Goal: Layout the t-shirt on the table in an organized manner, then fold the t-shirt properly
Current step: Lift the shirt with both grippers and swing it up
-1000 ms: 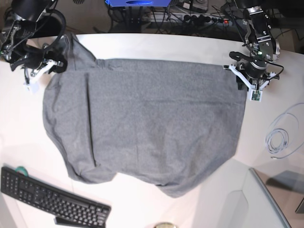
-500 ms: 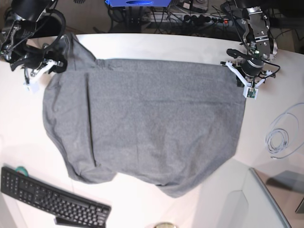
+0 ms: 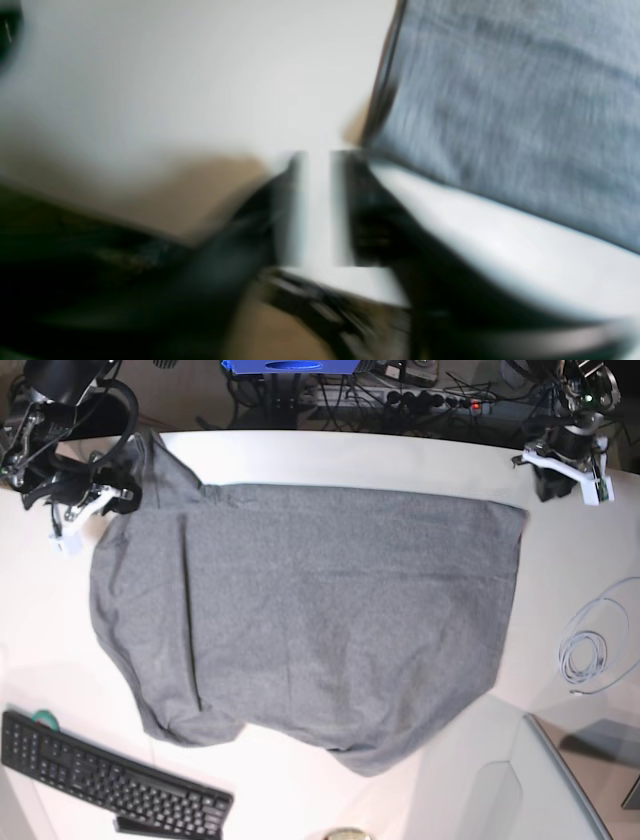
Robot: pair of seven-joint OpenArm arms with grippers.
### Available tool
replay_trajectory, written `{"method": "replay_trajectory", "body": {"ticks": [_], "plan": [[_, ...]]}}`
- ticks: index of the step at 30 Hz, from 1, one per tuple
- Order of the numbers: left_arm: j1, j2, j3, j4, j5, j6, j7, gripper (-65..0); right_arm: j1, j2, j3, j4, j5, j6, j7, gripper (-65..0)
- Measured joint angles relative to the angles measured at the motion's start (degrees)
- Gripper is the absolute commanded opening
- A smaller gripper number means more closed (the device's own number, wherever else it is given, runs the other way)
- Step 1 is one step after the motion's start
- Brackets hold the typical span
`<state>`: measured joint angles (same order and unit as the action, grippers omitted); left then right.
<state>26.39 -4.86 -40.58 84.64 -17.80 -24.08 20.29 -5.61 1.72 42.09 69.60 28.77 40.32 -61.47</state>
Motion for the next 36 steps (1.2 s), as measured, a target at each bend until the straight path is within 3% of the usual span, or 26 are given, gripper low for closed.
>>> {"method": "replay_trajectory", "body": {"ticks": [1,2,8,16,18,20,21,26,32,36], "plan": [[-0.02,-0.11,0.50,-1.20,-1.36,0.02,-0.04,-23.5,0.00,0.00,0.00,0.00,0.00,0.00,-0.02,-64.8],[-0.15,-0.07,0.72,-2.14,-2.82,-0.07,-0.02,-20.9,0.00,0.00,0.00,0.00,0.00,0.00,-0.02,-64.8],[-5.38,0.26,0.92,-5.90,-5.25,-0.24,-0.42,-29.9,0.00,0.00,0.00,0.00,0.00,0.00,-0.04,-64.8],[-11.78,0.28,0.87,-16.15,-6.10,-0.20,-2.38,-31.3,-0.02,0.04,0.00,-0.04,0.07,0.00,-0.04,-64.8],[-12.22,-0.31,3.17,-17.14,-6.23,-0.20,-3.21,-40.5,-0.02,0.04,0.00,-0.04,0.02,0.00,0.00,-64.8],[-11.67,-0.39,5.18,-16.72,-6.25,-0.20,-2.45,-63.8,-0.04,0.61,-0.39,-0.22,0.26,0.02,-0.07,-64.8],[-11.32,-0.22,5.77,-16.04,-5.84,-0.17,-2.34,-65.0,-0.02,0.85,-0.61,-0.24,0.24,0.00,-0.11,-64.8],[-9.53,0.39,5.95,-7.02,-4.68,0.20,7.45,-65.0,-0.68,1.16,-1.60,2.71,-1.57,0.02,-2.58,-64.8],[-6.99,0.37,0.96,13.16,-5.35,-0.92,14.95,-65.0,-5.05,0.61,-1.86,17.11,-2.49,-0.39,-8.39,-64.8],[-12.76,-1.42,3.72,15.26,-4.24,-0.35,22.16,-65.0,-0.81,1.73,-3.13,20.61,-2.27,-0.42,-9.07,-64.8]]}}
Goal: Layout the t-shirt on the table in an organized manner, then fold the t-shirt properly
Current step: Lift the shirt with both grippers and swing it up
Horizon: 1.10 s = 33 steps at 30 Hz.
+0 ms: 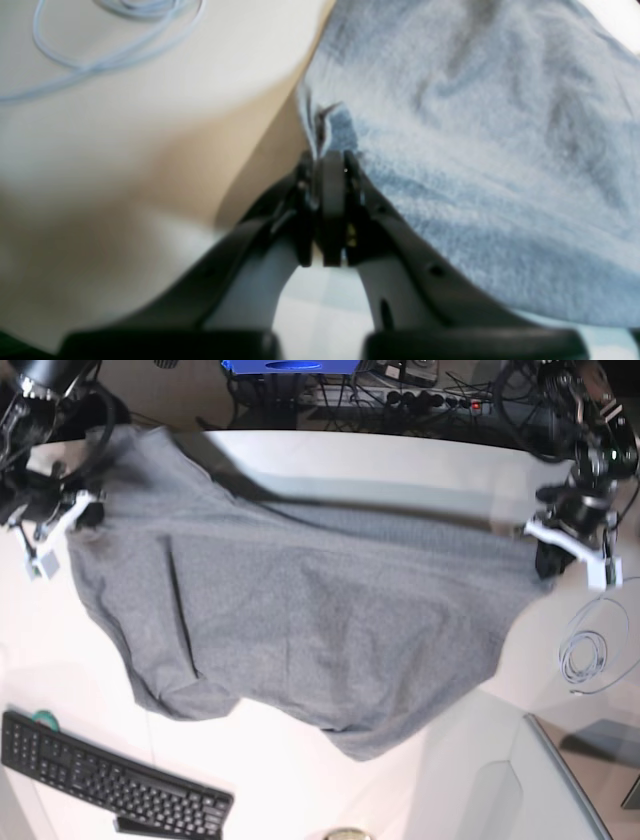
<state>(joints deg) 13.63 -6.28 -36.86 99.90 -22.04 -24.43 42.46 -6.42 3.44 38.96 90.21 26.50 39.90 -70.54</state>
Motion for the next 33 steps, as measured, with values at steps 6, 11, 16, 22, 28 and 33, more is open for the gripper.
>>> {"method": "replay_trajectory", "body": {"ticks": [6,11,16,22,28,33], "plan": [[-17.03,-1.81,8.20,-8.41,9.38,0.17,0.81,-65.0,14.60,8.72,-11.10,-9.40,0.42,0.26,4.90,-64.8],[-33.03,-1.07,15.67,-26.38,18.01,0.50,1.01,-65.0,30.23,13.73,-22.67,-29.55,-0.31,0.00,15.17,-64.8],[-48.61,2.08,19.93,-41.44,22.08,0.04,-3.72,-65.0,44.98,17.66,-32.44,-44.28,-1.16,-0.04,22.03,-64.8],[-63.69,2.86,19.98,-43.45,22.91,0.22,-5.18,-65.0,58.88,22.14,-34.34,-44.17,-0.39,0.04,22.73,-64.8],[-69.64,3.08,17.29,-28.13,21.73,-0.33,-4.02,-65.0,64.37,29.27,-34.01,-24.81,0.17,0.00,18.47,-64.8],[-62.60,3.02,14.19,-7.61,18.93,-0.07,5.60,-65.0,58.55,31.04,-30.84,-2.12,2.49,0.33,10.95,-65.0]]}}
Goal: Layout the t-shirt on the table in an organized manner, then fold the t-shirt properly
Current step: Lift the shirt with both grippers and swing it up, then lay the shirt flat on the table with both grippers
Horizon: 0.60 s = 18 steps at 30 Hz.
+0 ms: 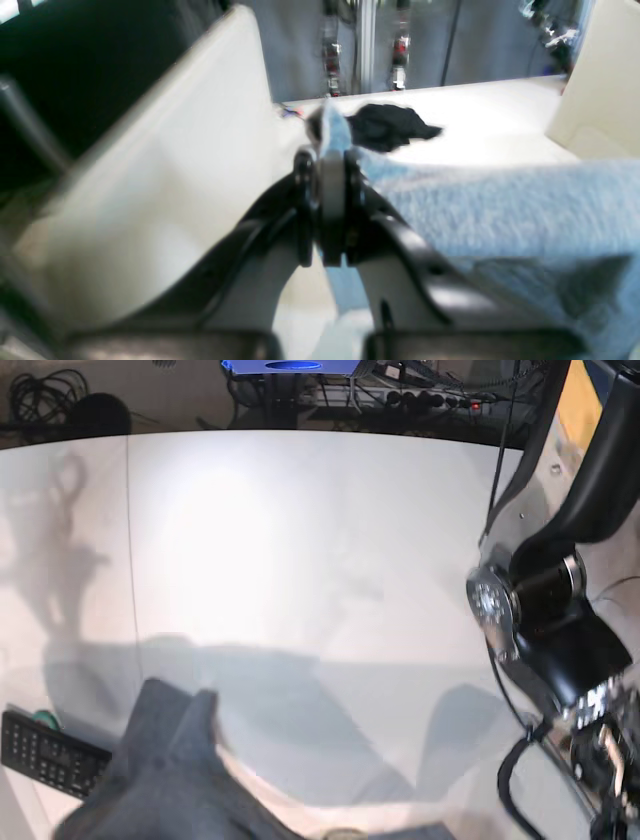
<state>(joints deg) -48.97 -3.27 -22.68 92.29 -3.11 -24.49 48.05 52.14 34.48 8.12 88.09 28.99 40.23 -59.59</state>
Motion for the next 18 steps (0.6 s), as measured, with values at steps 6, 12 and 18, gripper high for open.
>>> {"method": "replay_trajectory", "body": {"ticks": [6,12,18], "plan": [[27.47,-2.60,-0.26,16.70,-7.06,-0.48,3.56,-65.0,-31.74,-8.74,15.37,16.83,-2.38,-0.35,-7.76,-65.0],[48.50,-3.06,-0.48,10.21,-6.10,0.37,-2.49,-65.0,-53.48,-20.90,19.63,10.67,-2.62,0.15,-2.62,-65.0],[56.04,-1.20,-0.11,-1.84,-6.29,0.26,-12.61,-65.0,-57.99,-22.34,19.63,-7.67,-3.13,-0.28,8.68,-65.0]]}}
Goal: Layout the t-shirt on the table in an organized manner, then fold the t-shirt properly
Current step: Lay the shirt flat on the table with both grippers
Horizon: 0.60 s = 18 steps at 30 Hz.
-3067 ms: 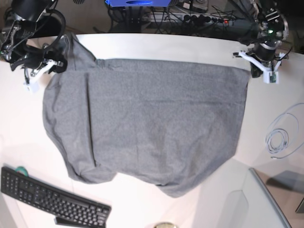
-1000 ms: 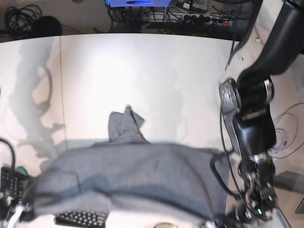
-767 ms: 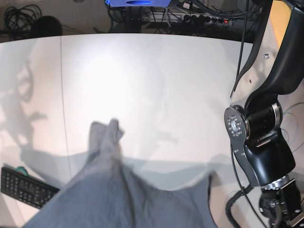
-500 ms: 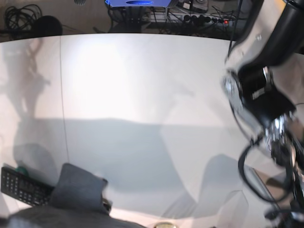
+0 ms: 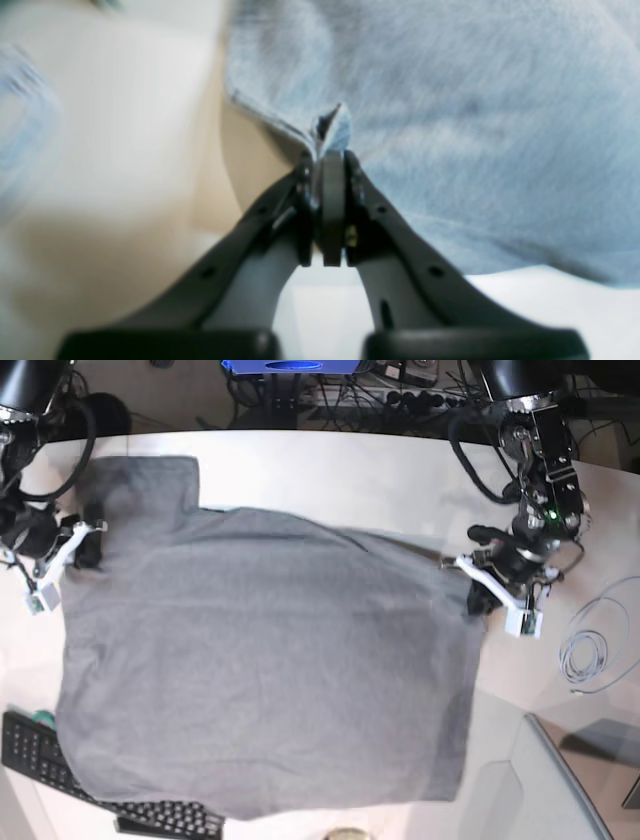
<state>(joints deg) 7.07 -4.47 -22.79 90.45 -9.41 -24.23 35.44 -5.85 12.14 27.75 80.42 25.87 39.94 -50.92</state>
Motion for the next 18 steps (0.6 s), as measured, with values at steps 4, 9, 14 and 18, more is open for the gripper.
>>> {"method": "replay_trajectory", "body": {"ticks": [4,9,14,18], "plan": [[0.87,-0.63,-0.63,-7.34,0.35,0.22,-2.32,-65.0,0.04,1.27,0.00,-7.19,0.07,-0.22,2.08,-65.0],[0.48,-0.57,-0.48,-9.81,-0.07,0.20,-3.17,-65.0,-1.18,1.92,0.13,-7.69,-0.17,-0.24,2.99,-65.0],[0.48,-0.61,-0.66,-10.60,0.11,0.20,-3.10,-65.0,-1.18,1.79,0.13,-7.69,-0.13,-0.24,3.23,-65.0],[0.57,-1.57,-0.59,-11.02,-0.09,-0.11,-3.10,-65.0,-1.18,1.75,0.15,-7.69,-0.11,-0.24,3.19,-65.0]]}}
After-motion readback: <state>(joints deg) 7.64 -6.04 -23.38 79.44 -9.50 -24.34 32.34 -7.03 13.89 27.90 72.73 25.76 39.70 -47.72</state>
